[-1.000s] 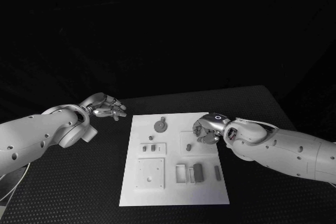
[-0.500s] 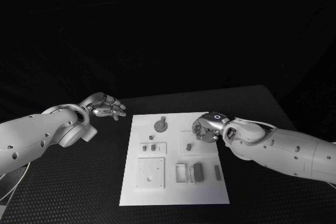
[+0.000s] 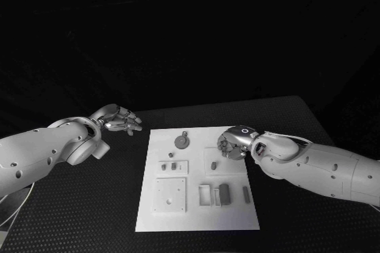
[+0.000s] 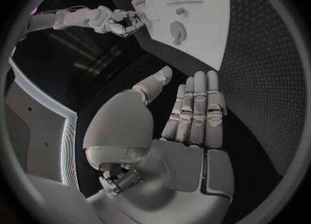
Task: Assemble the parts on the task board
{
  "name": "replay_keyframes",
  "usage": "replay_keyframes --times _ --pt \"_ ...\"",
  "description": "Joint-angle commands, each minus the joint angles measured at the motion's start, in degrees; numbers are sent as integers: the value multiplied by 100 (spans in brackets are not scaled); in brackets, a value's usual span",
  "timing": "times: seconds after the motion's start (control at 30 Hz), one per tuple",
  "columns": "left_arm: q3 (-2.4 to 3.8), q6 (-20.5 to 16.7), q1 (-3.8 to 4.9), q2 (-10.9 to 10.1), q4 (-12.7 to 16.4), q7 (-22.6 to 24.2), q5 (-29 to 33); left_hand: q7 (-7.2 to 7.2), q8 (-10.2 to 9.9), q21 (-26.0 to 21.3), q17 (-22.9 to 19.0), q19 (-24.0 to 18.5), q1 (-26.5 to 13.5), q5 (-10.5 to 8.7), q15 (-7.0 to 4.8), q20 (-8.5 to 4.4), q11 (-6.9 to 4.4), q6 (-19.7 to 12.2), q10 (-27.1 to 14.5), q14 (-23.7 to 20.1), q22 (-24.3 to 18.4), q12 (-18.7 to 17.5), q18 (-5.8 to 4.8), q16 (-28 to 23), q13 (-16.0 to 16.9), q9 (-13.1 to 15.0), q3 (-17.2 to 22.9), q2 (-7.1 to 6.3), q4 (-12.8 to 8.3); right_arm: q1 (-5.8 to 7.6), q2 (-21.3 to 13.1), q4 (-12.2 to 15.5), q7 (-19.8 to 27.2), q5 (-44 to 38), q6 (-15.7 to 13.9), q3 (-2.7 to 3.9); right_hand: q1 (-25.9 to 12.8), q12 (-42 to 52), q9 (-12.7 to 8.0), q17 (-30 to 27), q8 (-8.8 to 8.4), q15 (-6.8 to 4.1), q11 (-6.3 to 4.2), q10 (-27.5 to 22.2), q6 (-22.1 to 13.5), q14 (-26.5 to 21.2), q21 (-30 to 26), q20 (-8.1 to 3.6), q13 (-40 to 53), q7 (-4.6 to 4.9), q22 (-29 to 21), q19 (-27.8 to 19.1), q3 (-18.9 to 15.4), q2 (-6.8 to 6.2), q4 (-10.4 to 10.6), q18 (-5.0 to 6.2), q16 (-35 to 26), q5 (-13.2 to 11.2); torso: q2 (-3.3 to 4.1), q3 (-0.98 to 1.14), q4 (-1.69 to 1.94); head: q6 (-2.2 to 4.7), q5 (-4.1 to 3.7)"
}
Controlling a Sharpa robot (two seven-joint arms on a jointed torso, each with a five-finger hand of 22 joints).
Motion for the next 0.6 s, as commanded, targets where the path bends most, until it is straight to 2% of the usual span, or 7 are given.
replay_keyframes --times 0.03,0.23,0.37,0.6 --pt "1 55 -4 11 7 21 36 10 31 14 10 40 -58 -19 -6 -12 3 -45 -41 36 -6 4 80 -33 -1 -8 8 -14 42 -69 -11 -74 -312 -252 387 -53 10 7 -4 8 26 -31 -4 69 67 -1 24 -34 -5 -11 11 28 48 97 -2 31 44 -12 -3 6 3 -8 0" --pt "0 58 -9 3 11 16 36 9 34 14 18 42 -63 -19 -7 -13 3 -46 -42 38 -10 4 79 -38 0 -8 7 -8 53 -70 -17 -69 -423 -395 528 -53 21 -1 -7 30 63 -66 -40 166 158 6 53 -52 30 -47 50 49 42 119 -6 31 104 -12 0 6 5 -33 -2" --pt "0 59 -9 5 19 18 36 9 35 14 20 42 -62 -19 -7 -14 3 -47 -43 39 -11 4 80 -39 0 -8 7 -9 54 -73 -20 -63 -464 -478 562 -57 29 -4 -12 61 86 -97 -71 247 225 29 92 -74 59 -70 85 92 35 128 -5 31 179 -11 -2 5 -8 -42 6" --pt "0 69 -9 12 35 13 35 8 40 15 28 44 -60 -18 -9 -15 2 -45 -42 42 -14 6 80 -44 1 -7 8 -3 60 -74 -20 -43 -499 -531 589 -59 29 -1 -11 106 130 -156 -131 389 341 29 143 -108 116 -109 139 143 23 135 -5 31 286 -11 -3 4 2 -52 -12"
